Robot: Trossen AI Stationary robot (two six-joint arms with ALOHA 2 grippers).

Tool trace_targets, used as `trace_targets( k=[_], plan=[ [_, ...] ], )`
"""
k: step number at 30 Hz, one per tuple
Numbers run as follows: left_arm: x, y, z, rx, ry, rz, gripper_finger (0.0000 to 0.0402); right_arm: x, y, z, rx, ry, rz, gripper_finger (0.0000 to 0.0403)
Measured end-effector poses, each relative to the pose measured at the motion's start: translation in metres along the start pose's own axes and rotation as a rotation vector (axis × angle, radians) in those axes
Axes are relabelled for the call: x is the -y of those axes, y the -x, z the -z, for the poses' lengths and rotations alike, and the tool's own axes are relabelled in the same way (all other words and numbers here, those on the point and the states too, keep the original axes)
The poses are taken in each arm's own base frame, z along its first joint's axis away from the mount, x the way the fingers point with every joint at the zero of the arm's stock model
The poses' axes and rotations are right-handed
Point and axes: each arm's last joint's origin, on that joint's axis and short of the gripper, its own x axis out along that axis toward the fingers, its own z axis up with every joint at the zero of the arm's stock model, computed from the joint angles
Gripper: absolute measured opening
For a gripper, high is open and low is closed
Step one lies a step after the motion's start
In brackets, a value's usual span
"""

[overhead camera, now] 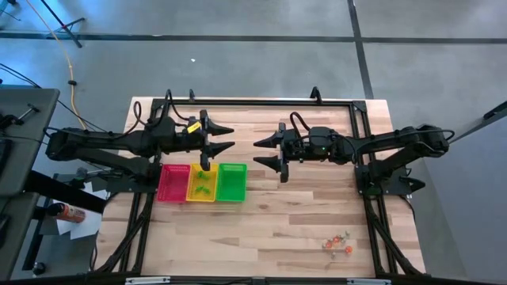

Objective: Sort Halloween decoration
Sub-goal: Put the green skeleton toy into the yellow bin

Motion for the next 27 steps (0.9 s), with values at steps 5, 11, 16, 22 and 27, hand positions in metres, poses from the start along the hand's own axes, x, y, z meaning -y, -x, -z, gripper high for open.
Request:
trace_targets(
  k=[5, 11, 16, 22, 27],
  plan=[
    [0.0, 0.0, 0.0, -0.001, 0.011, 0.0, 0.0191, 0.0, 0.0, 0.0, 0.002, 0.0, 0.01, 0.0236],
    [-0.014, 0.001, 0.013, -0.121, 0.244, -0.134, 0.0188, 0.003, 0.0, -0.001, 0.02, -0.002, 0.114, 0.0236],
    [-0.052, 0.009, 0.024, -0.364, 0.323, -0.39, 0.0176, 0.006, 0.001, -0.001, 0.036, -0.007, 0.199, 0.0236],
    [-0.112, 0.018, 0.026, -0.757, 0.35, -0.719, 0.0166, 0.01, 0.002, 0.0, 0.041, 0.011, 0.333, 0.0236],
    [-0.156, 0.027, 0.059, -1.074, 0.467, -0.953, 0.0159, 0.023, 0.004, 0.006, -0.036, 0.107, 0.489, 0.0236]
  ],
)
